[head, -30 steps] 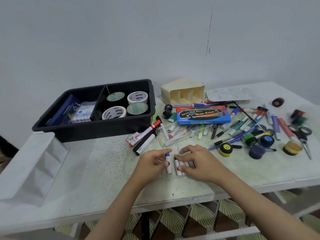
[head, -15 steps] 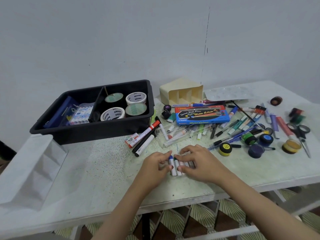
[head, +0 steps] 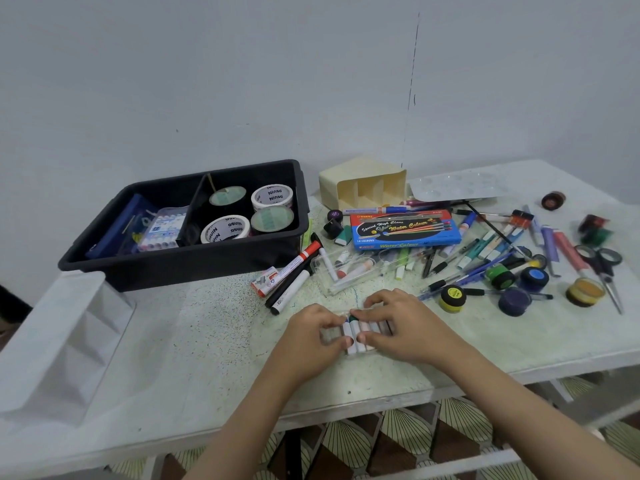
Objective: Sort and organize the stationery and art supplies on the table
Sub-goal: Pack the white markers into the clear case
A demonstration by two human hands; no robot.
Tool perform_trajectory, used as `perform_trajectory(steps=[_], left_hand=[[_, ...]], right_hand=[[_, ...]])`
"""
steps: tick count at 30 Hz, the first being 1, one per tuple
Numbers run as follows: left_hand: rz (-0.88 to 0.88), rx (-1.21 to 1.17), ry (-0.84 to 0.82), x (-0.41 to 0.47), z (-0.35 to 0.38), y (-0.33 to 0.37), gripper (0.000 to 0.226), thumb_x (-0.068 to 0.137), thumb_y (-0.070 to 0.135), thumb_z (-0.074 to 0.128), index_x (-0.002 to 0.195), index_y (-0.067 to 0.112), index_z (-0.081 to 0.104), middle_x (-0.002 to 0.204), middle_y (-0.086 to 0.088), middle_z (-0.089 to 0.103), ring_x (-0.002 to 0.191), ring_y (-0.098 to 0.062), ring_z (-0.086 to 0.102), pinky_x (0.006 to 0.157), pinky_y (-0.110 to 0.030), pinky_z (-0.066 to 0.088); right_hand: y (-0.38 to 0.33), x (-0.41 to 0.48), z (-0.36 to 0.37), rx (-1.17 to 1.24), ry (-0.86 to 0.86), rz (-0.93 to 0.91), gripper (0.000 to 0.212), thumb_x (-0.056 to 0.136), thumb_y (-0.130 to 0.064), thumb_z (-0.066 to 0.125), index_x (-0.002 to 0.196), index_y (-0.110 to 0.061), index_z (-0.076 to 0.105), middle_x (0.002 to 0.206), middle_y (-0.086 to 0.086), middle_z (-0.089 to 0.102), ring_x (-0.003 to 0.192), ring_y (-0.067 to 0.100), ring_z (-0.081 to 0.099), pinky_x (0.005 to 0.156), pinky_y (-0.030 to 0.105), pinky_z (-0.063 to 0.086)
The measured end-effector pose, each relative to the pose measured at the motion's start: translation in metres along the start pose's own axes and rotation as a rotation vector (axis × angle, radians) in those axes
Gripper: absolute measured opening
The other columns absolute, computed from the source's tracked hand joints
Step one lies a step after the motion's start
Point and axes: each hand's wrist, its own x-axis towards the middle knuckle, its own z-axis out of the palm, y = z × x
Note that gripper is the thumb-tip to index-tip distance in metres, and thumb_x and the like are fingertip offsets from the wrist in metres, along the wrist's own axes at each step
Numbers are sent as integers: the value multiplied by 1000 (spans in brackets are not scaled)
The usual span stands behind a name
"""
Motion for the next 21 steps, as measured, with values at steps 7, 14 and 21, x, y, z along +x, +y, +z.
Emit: perform_trajectory(steps=[7,14,21], left_hand=[[44,120,12,-3,2,-1,33,82,31,71,113,21,67,98,15,46,98,-1,44,83,-7,32],[185,278,30,-1,-3,1,33,82,34,66,113,23,65,100,12,45,97,-1,38,85,-8,26],[131,251,-24,9,-4,5,28,76,32,72,102,26,65,98,14,46,96,-2,42,80,-4,29]], right_hand=[[1,-3,-2,-35,-10,-11,45,86,-51,58,130,-38,54,133,-6,47,122,12,38,99,26,29],[2,-10,-1,-179,-1,-66,68,79,-63,18,134,-39,49,144,0,40,129,19,34,99,35,25],[9,-17,6,-209,-4,-107,61,90,-53,20,141,-28,44,151,8,34,134,27,33,105,41,28]])
